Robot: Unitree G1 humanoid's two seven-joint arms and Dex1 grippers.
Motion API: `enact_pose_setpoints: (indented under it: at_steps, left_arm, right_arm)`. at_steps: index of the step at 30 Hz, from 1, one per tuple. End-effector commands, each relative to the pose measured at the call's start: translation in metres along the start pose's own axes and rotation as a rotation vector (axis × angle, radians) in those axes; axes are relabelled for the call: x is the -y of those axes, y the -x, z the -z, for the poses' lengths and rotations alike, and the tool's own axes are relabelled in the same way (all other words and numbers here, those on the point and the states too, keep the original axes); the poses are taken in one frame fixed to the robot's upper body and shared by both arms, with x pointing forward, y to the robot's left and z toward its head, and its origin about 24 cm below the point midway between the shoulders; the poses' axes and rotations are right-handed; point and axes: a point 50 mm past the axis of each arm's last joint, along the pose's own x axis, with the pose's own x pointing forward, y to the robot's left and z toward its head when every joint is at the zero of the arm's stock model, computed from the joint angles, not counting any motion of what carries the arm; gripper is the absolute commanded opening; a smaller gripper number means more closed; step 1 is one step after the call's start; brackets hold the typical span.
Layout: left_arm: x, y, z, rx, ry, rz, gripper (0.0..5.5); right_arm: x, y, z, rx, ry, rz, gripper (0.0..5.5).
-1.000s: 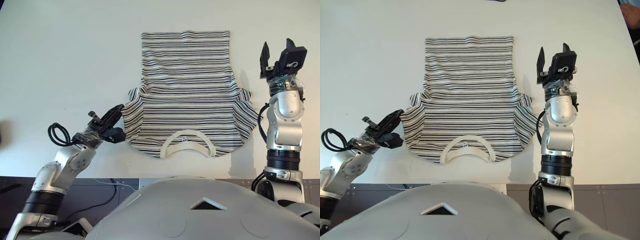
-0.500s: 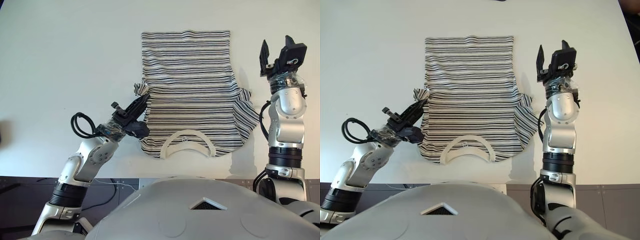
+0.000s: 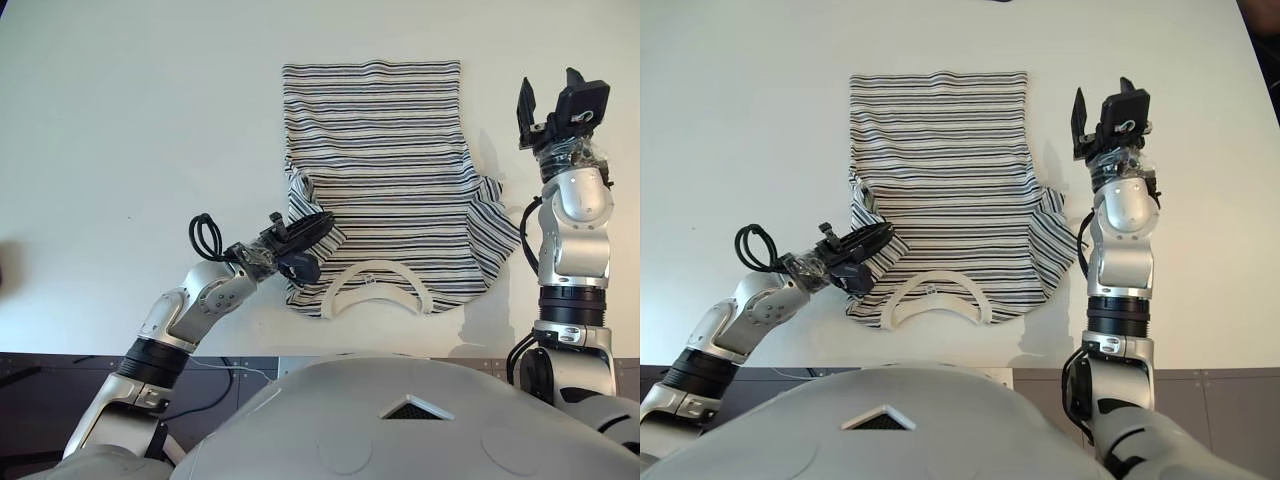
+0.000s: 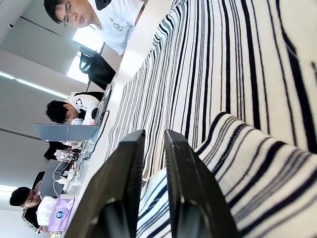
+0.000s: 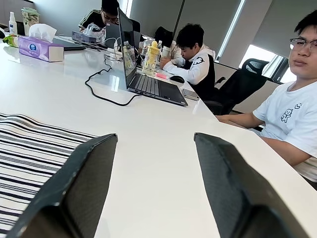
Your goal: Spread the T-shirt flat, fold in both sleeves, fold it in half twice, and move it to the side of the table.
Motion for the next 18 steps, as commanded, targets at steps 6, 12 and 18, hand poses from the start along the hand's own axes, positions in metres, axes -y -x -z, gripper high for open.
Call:
enact_pose_setpoints:
  at_steps: [6, 12, 18]
  left_arm:
    - [-0.006, 0.021, 0.009, -0.067, -0.057, -0.164, 1.79]
    - [-0.044, 0.036, -0.021, -0.125, 0.010, -0.531, 1.79]
    - [-0.041, 0.042, -0.009, -0.391, 0.181, -0.737, 1.79]
  right_arm:
    - [0.024, 0.023, -0.013, 0.072, 0.369, -0.107, 2.86]
    - [0.040, 0.115, 0.026, -0.003, 0.926, -0.632, 2.86]
    - [0.051, 0.133, 0.035, -0.007, 1.027, -0.869, 2.86]
